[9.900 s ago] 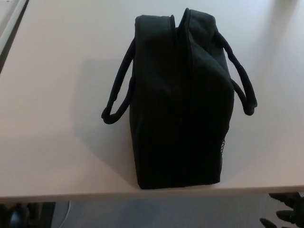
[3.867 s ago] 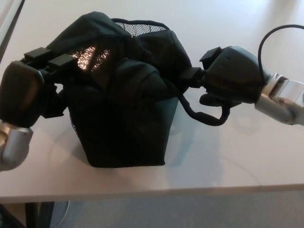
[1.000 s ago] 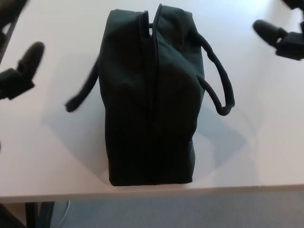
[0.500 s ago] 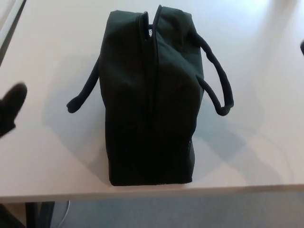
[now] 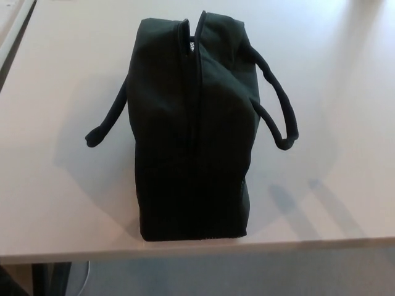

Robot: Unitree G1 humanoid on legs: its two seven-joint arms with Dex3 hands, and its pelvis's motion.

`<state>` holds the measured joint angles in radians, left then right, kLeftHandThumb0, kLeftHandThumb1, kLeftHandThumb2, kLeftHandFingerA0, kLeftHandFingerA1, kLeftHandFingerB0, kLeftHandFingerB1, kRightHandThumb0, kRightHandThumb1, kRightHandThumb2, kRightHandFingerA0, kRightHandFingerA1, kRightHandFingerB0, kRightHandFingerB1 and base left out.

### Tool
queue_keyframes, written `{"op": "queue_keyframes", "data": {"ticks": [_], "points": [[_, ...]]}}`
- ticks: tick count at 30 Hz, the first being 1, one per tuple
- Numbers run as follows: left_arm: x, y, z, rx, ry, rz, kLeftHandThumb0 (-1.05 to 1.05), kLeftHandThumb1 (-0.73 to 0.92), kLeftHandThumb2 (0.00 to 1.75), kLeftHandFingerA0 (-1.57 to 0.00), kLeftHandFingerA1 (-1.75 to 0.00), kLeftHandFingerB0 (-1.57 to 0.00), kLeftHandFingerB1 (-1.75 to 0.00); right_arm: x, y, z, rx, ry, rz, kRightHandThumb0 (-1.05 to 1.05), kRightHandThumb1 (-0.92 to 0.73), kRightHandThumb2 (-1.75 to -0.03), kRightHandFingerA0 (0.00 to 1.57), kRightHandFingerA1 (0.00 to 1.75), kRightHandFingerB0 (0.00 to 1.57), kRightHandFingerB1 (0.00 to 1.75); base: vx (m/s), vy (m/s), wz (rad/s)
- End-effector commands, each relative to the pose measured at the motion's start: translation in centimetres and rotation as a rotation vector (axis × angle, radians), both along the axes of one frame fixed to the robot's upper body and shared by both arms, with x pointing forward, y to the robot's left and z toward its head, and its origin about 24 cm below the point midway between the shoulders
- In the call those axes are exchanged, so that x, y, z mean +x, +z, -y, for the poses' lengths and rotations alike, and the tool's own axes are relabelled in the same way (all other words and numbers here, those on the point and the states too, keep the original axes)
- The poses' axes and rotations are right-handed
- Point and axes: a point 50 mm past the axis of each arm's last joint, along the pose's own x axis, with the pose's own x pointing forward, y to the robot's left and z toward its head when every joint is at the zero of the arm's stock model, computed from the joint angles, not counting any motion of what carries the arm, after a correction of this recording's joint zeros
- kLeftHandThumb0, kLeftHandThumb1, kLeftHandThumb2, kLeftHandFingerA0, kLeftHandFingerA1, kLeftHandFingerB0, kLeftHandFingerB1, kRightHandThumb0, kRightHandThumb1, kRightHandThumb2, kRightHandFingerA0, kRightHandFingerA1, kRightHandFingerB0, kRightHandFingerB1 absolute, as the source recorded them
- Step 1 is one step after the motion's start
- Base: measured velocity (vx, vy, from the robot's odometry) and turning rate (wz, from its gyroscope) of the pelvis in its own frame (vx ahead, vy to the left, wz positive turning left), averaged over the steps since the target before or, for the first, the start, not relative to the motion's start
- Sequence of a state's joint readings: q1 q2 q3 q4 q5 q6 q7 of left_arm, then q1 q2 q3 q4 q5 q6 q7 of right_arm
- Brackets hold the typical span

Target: A lunch bag is kept on the middle of the desk and the robot uses both its hands to grab the opening of the bag from the left and right and moves its hands away from each other to spread the bag open

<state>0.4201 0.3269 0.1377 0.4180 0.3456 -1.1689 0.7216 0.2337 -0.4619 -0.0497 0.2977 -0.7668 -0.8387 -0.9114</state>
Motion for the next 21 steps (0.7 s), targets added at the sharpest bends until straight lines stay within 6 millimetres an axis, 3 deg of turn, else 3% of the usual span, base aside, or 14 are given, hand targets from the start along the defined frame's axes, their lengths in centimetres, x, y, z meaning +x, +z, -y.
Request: {"op": "queue_keyframes", "data": {"ticks": [1, 5, 6, 7, 8, 9, 11, 12, 13, 14, 15, 16, 18, 21], "points": [[-4.0, -1.2, -1.0, -0.122, 0.096, 0.002, -0.39, 0.80, 0.63, -0.28, -0.42, -0.20, -0.33, -5.3, -4.6, -0.1, -0.038, -0.025, -0.032, -0.32, -0.59, -1.08, 0.01, 0.50, 0.00, 0.49, 0.00, 0.000, 0.00], [-4.8, -2.2, -1.2, -0.106, 0.113, -0.065, -0.41, 0.80, 0.63, -0.28, -0.39, -0.22, -0.34, -7.3, -6.3, 1.3, -0.040, -0.089, -0.099, -0.31, -0.60, -1.08, 0.02, 0.49, 0.00, 0.49, 0.00, 0.000, 0.00], [-4.9, -2.4, -1.3, -0.103, 0.122, -0.079, -0.43, 0.81, 0.64, -0.28, -0.37, -0.23, -0.34, -7.5, -6.4, 1.5, -0.042, -0.099, -0.107, -0.48, -0.69, -0.63, 0.19, 0.38, 0.10, 0.25, 0.00, 0.000, 0.00], [-5.1, -2.7, -1.4, -0.097, 0.139, -0.110, -0.44, 0.80, 0.63, -0.27, -0.37, -0.24, -0.34, -8.2, -6.6, 1.7, -0.066, -0.124, -0.141, -0.32, -0.62, -1.11, 0.01, 0.50, 0.00, 0.50, 0.00, 0.000, 0.00], [-5.4, -3.0, -1.5, -0.094, 0.148, -0.130, -0.44, 0.80, 0.63, -0.27, -0.37, -0.24, -0.34, -8.8, -6.8, 1.8, -0.095, -0.143, -0.173, -0.32, -0.62, -1.11, 0.01, 0.50, 0.00, 0.50, 0.00, 0.000, 0.00], [-5.6, -3.0, -1.5, -0.094, 0.145, -0.145, -0.44, 0.81, 0.64, -0.25, -0.36, -0.21, -0.33, -9.0, -6.9, 1.8, -0.105, -0.148, -0.184, -0.49, -0.74, -0.62, 0.10, 0.33, 0.05, 0.27, 0.00, 0.000, 0.00], [-5.6, -3.1, -1.5, -0.091, 0.116, -0.163, -0.46, 0.82, 0.64, -0.25, -0.36, -0.19, -0.31, -9.3, -7.1, 1.6, -0.103, -0.153, -0.194, -0.48, -0.71, -0.61, 0.11, 0.33, 0.07, 0.26, 0.00, 0.000, 0.00], [-5.5, -3.1, -1.6, -0.089, 0.109, -0.164, -0.46, 0.82, 0.64, -0.25, -0.36, -0.19, -0.32, -9.2, -7.2, 1.5, -0.102, -0.152, -0.189, -0.31, -0.62, -1.09, 0.01, 0.50, 0.00, 0.50, 0.00, 0.000, 0.00], [-5.4, -3.0, -1.7, -0.086, 0.103, -0.164, -0.46, 0.82, 0.64, -0.25, -0.36, -0.19, -0.32, -9.1, -7.3, 1.4, -0.101, -0.151, -0.182, -0.31, -0.62, -1.09, 0.01, 0.50, 0.00, 0.50, 0.00, 0.000, 0.00], [-5.1, -3.0, -1.7, -0.080, 0.096, -0.171, -0.47, 0.82, 0.64, -0.26, -0.36, -0.20, -0.32, -8.8, -7.2, 1.4, -0.103, -0.151, -0.188, -0.49, -0.73, -0.64, 0.10, 0.34, 0.08, 0.23, 0.00, 0.000, 0.00], [-5.0, -3.1, -1.7, -0.078, 0.093, -0.174, -0.47, 0.82, 0.64, -0.26, -0.36, -0.20, -0.32, -8.7, -7.2, 1.3, -0.104, -0.151, -0.189, -0.49, -0.73, -0.64, 0.10, 0.34, 0.08, 0.23, 0.00, 0.000, 0.00], [-4.7, -3.1, -1.8, -0.071, 0.086, -0.175, -0.48, 0.82, 0.64, -0.27, -0.37, -0.21, -0.33, -8.7, -7.2, 1.2, -0.119, -0.136, -0.196, -0.32, -0.64, -1.12, 0.00, 0.50, 0.00, 0.49, 0.00, 0.000, 0.00], [-4.8, -3.2, -1.9, -0.046, 0.082, -0.197, -0.50, 0.84, 0.65, -0.29, -0.38, -0.23, -0.32, -9.0, -7.3, 1.2, -0.118, -0.123, -0.191, -0.55, -0.68, -0.76, 0.15, 0.41, 0.15, 0.40, 0.00, 0.000, 0.00], [-4.9, -3.1, -2.0, -0.025, 0.083, -0.189, -0.48, 0.83, 0.65, -0.30, -0.38, -0.26, -0.35, -9.4, -7.7, 1.4, -0.101, -0.148, -0.229, -0.30, -0.57, -1.07, 0.07, 0.52, 0.07, 0.51, 0.00, 0.000, 0.00]]}}
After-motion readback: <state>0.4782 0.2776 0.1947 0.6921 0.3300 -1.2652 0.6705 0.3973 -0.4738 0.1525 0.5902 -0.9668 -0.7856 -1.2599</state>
